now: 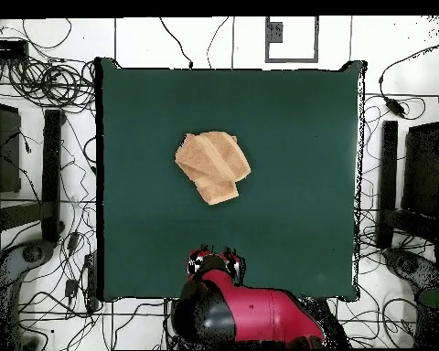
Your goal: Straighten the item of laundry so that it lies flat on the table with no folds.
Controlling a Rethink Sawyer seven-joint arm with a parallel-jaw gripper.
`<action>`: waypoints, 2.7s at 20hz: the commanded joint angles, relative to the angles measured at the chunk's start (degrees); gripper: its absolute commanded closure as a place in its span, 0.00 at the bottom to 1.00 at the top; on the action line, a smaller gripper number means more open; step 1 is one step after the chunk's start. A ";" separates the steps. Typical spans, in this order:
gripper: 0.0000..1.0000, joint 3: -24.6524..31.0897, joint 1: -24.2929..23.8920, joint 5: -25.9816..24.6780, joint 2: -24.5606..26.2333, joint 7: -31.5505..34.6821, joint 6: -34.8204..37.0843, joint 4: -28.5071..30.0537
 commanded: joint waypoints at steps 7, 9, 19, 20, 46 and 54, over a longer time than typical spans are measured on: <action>0.00 8.45 -2.71 -1.22 3.52 0.84 4.86 -2.28; 0.00 8.30 -2.73 -1.45 3.65 1.45 3.70 -1.49; 0.00 3.06 -0.23 -4.88 2.98 6.94 -7.48 7.47; 0.00 2.49 0.02 -5.08 2.97 7.28 -8.12 7.96; 0.00 2.91 -1.65 -4.34 3.68 5.61 -8.00 5.43; 0.00 7.30 -3.49 -0.14 4.23 1.63 4.05 -6.32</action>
